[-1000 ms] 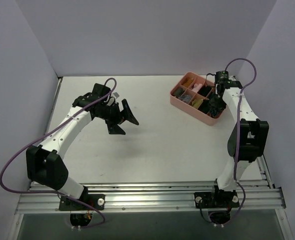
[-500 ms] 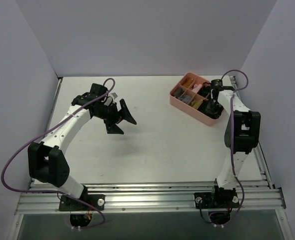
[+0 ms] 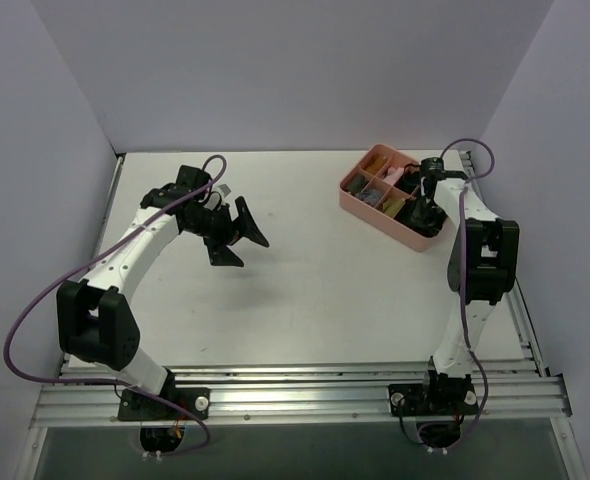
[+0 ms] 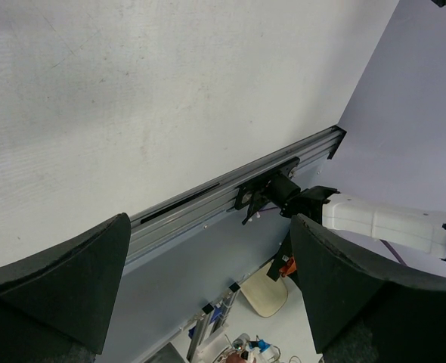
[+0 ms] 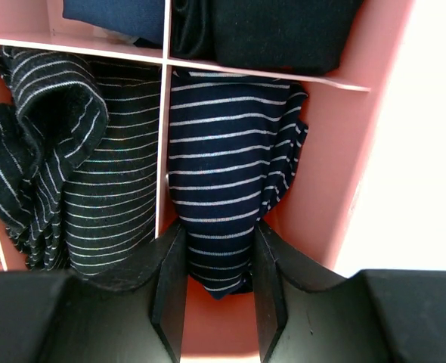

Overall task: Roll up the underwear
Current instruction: Place the rolled underwear into the container

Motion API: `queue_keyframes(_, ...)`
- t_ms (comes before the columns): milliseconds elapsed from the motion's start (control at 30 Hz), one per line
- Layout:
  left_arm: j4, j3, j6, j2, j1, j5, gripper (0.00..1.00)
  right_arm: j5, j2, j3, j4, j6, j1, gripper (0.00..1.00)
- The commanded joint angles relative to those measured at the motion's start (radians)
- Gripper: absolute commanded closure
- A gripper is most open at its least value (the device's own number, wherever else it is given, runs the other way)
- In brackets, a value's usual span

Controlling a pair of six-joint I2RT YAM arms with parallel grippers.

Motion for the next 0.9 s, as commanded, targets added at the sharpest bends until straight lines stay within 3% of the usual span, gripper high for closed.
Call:
queue_keyframes(0, 0.008, 0.028, 0.007, -0.008, 0.006, 0.012, 0.06, 0.014, 0.013, 0.032, -0.064, -0.004, 0.004, 0.76)
queue_keyframes(233, 0.006, 0.056, -0.004, 0.002, 0.006, 0.004, 0.06, 0.025, -0.010, 0.204, -0.133, -0.040, 0.004, 0.59)
queue_keyframes(533, -0.001, 0.083, -0.016, -0.004, 0.006, 0.004, 0.06, 0.022, -0.002, 0.258, -0.178, -0.031, 0.004, 0.54)
queue_keyframes(633, -0.001, 0.082, -0.020, -0.009, 0.006, 0.007, 0.06, 0.034, 0.015, 0.252, -0.189, -0.039, 0.004, 0.57)
queue_keyframes(867, -0.012, 0.082, -0.020, -0.015, 0.006, 0.001, 0.06, 0.043, 0.019, 0.188, -0.158, -0.039, 0.004, 0.80)
